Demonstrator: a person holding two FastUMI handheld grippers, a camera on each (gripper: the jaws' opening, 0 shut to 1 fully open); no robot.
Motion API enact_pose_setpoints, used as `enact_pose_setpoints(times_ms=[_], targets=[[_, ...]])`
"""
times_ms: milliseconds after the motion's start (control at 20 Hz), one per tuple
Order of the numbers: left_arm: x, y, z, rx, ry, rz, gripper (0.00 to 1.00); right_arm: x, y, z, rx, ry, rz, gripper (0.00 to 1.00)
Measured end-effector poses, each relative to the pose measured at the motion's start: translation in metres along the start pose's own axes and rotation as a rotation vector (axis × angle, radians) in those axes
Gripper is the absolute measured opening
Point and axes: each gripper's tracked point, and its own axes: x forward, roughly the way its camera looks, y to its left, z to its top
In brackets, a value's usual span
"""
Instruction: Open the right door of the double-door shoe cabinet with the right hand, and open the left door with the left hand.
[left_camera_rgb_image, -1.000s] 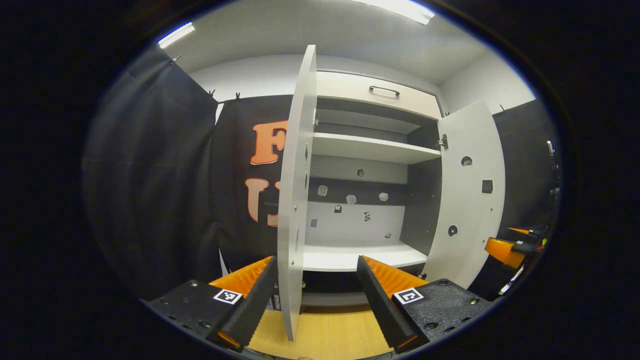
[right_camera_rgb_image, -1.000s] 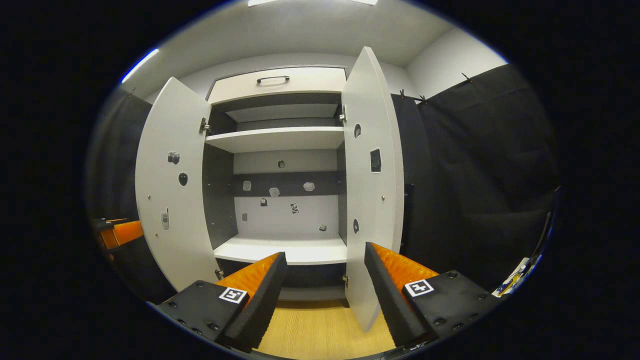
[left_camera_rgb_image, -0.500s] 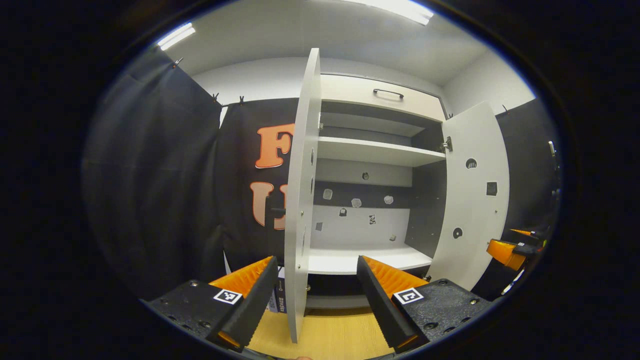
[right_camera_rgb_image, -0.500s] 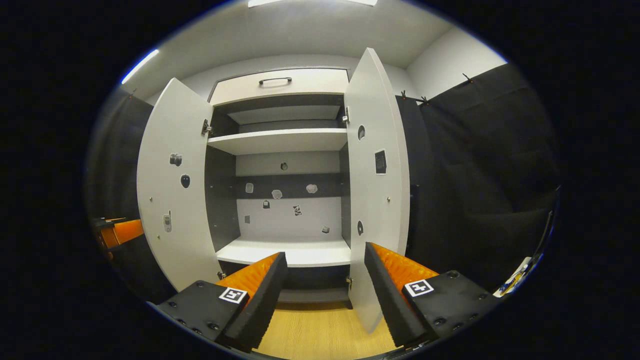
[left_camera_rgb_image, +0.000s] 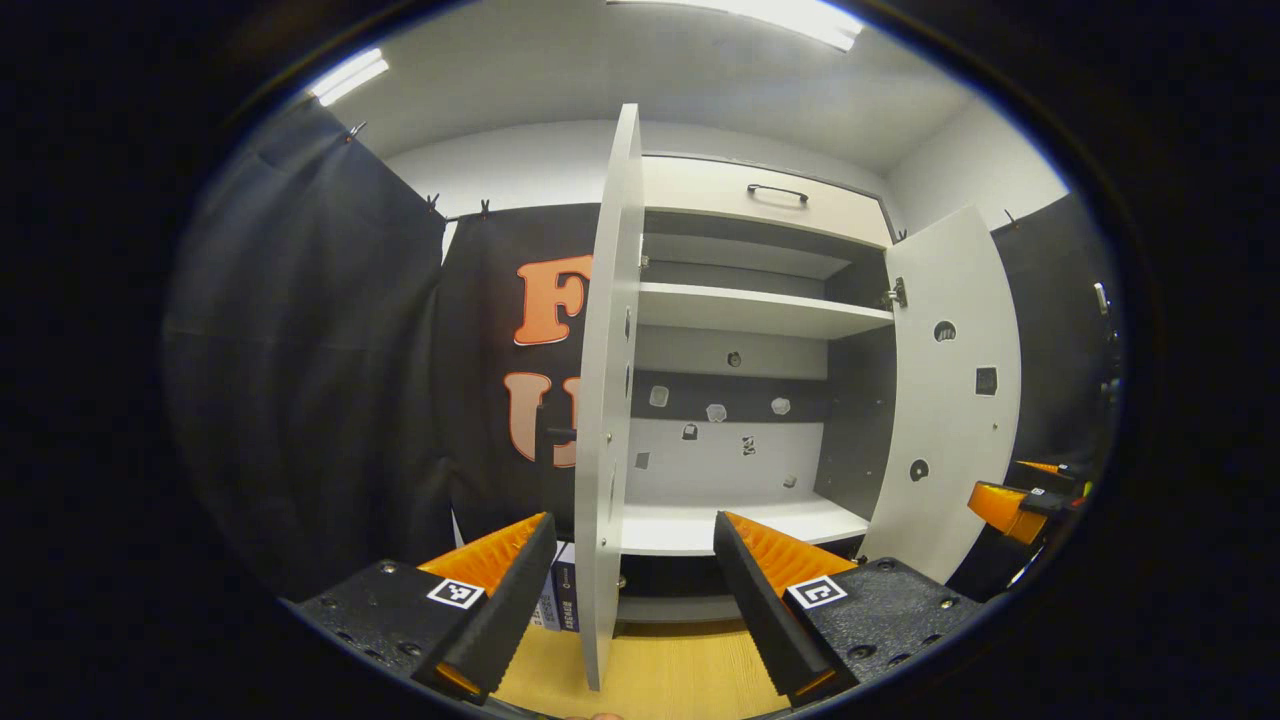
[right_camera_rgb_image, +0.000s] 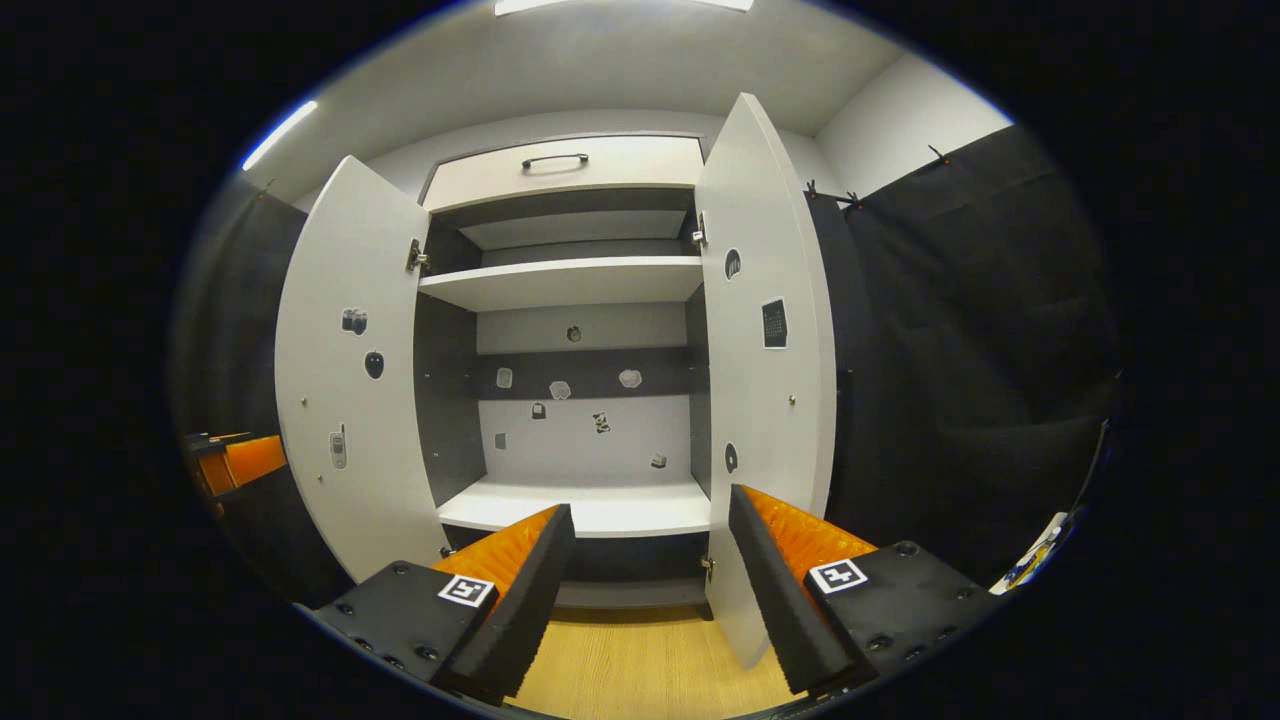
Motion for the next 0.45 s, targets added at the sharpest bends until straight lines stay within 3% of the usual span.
enact_pose_setpoints(times_ms=[450], targets=[[0.0074,-0.0066,-0.0028,-0.002,0.005,-0.018,0.94,0.0044,-0.0029,0.0001,-0.007,-0.003,-0.01,0.99]])
